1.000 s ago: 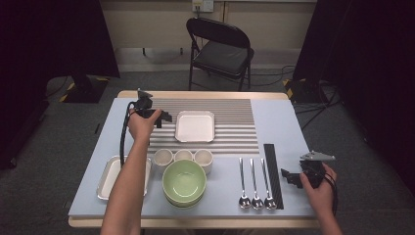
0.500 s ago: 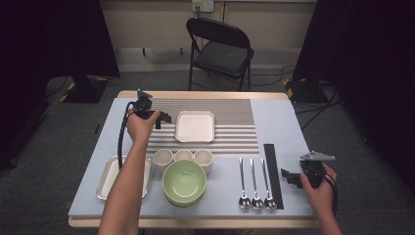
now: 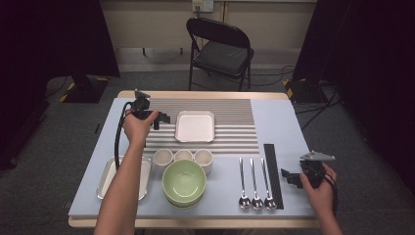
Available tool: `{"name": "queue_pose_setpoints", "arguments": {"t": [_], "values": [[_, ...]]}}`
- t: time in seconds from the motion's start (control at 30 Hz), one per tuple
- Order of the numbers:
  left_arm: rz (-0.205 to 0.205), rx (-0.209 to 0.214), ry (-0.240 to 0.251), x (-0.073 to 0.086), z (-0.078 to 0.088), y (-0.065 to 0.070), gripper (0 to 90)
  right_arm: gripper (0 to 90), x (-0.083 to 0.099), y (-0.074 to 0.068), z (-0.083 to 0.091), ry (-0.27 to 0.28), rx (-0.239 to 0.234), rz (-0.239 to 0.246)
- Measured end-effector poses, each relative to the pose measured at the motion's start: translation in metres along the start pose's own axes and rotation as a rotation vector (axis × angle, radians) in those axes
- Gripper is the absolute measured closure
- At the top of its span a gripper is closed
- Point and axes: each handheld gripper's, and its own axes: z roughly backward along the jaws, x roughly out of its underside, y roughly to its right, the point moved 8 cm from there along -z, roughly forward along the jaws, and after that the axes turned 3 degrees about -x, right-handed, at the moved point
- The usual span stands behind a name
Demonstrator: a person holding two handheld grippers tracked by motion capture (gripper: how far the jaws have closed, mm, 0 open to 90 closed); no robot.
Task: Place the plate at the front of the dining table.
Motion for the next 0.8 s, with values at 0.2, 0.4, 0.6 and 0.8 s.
{"name": "queue_pose_setpoints", "arguments": {"t": [0.2, 0.4, 0.6, 0.8], "values": [[0.005, -0.011, -0.006, 0.006, -0.001, -0.008, 19.8, 11.6, 0.0, 0.0, 0.0, 0.0, 0.001, 0.001], [0.001, -0.02, -0.008, 0.008, 0.002, -0.013, 19.8, 11.6, 0.0, 0.0, 0.0, -0.001, 0.001, 0.002], [-0.009, -0.031, -0.007, 0.01, 0.007, -0.013, 19.8, 11.6, 0.0, 0.0, 0.0, -0.001, 0.001, 0.001], [-0.02, -0.02, -0.013, 0.012, 0.011, -0.012, 19.7, 11.6, 0.0, 0.0, 0.0, 0.0, 0.002, 0.002]]}}
